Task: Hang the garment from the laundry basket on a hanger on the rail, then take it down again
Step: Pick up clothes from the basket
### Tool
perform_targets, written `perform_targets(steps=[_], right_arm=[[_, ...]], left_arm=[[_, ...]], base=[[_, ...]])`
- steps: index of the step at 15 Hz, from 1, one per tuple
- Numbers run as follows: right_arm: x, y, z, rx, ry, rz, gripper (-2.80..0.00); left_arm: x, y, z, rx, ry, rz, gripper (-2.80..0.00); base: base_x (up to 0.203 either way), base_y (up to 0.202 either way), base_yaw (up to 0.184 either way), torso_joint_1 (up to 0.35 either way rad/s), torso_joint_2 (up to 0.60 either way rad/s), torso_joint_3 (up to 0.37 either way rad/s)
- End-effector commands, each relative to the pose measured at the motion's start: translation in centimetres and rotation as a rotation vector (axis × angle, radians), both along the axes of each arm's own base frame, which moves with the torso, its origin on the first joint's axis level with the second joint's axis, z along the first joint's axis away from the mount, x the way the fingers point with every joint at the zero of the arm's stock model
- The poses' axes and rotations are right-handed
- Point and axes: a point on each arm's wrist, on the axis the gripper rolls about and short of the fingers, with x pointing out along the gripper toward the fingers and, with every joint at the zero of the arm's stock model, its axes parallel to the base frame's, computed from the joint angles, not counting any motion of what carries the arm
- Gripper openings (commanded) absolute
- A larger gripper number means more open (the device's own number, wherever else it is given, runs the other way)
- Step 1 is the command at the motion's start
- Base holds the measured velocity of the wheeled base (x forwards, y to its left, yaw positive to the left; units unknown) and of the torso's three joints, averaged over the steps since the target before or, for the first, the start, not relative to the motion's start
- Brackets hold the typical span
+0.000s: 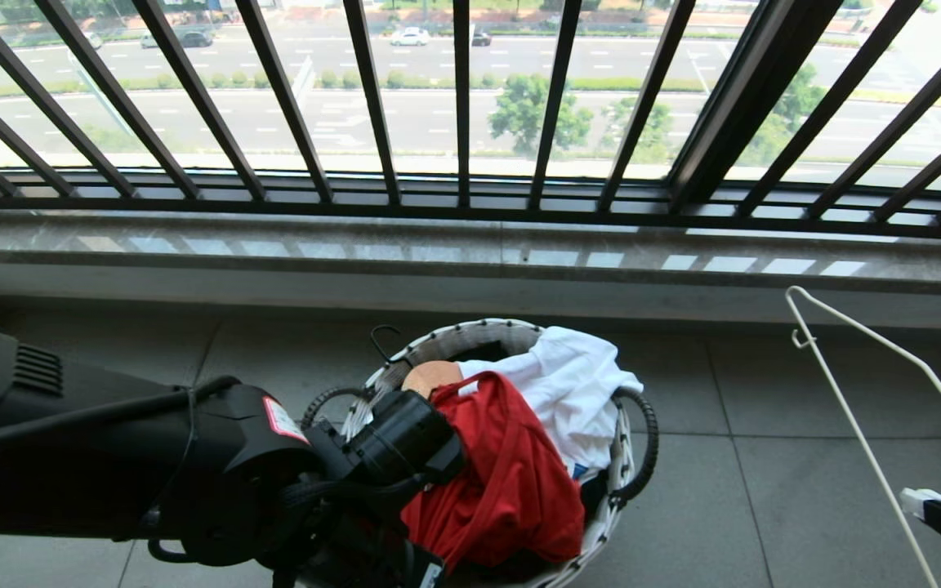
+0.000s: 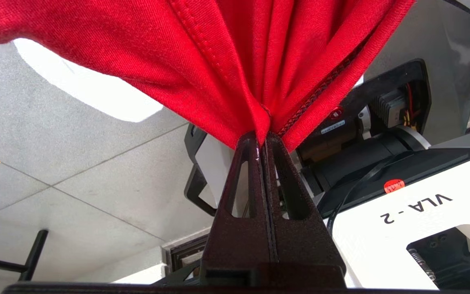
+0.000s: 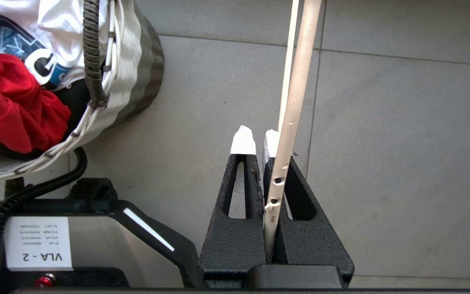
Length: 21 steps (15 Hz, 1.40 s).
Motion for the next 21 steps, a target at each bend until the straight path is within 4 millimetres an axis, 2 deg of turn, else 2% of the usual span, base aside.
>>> perform_targets(steps=[1,2,5,7,10,11,14,19,21], right_arm=[[0.0,0.0,0.0,-0.001,0.000,-0.003,-2.80],[0.0,0.0,0.0,-0.001,-0.001,-0.003,-2.80],[0.0,0.0,0.0,-0.001,-0.001,-0.003,-2.80],[-0.1,0.0,-0.1,-0.002,0.002,-0.003,-2.80],[-0.1,-0.1,-0.4,-0.007,0.011,-0.003,-2.80],[-0.1,-0.1,-0.4,-0.007,0.011,-0.003,-2.80],[-0.3,-0.1,-0.4,-0.003,0.005,-0.003,-2.80],[-0.4,-0.2,-0.5,-0.003,0.004,-0.003,-2.80],[-0.5,-0.2,-0.7,-0.005,0.008,-0.003,-2.80]], left_arm=[[0.0,-0.1,-0.6,0.020,0.017,-0.003,-2.80],[-0.1,-0.1,-0.7,0.026,0.021,-0.007,0.00],[-0.1,0.1,-0.4,0.043,-0.019,0.006,0.00],[-0.6,0.7,2.2,-0.008,-0.103,0.021,0.00],[-1.7,2.2,8.0,-0.122,-0.257,0.053,0.00],[-1.9,2.5,8.3,-0.092,-0.254,0.061,0.00],[-0.7,1.7,6.4,-0.009,-0.236,0.087,0.00],[3.2,-1.0,1.8,0.038,-0.245,0.135,0.00],[4.9,-1.6,1.0,0.036,-0.271,0.164,0.00]], base=[[0.000,0.000,0.000,0.000,0.00,0.000],[0.000,0.000,0.000,0.000,0.00,0.000],[0.000,0.000,0.000,0.000,0.00,0.000],[0.000,0.000,0.000,0.000,0.00,0.000],[0.000,0.000,0.000,0.000,0.00,0.000],[0.000,0.000,0.000,0.000,0.00,0.000],[0.000,0.000,0.000,0.000,0.00,0.000],[0.000,0.000,0.000,0.000,0.00,0.000],[0.000,0.000,0.000,0.000,0.00,0.000]])
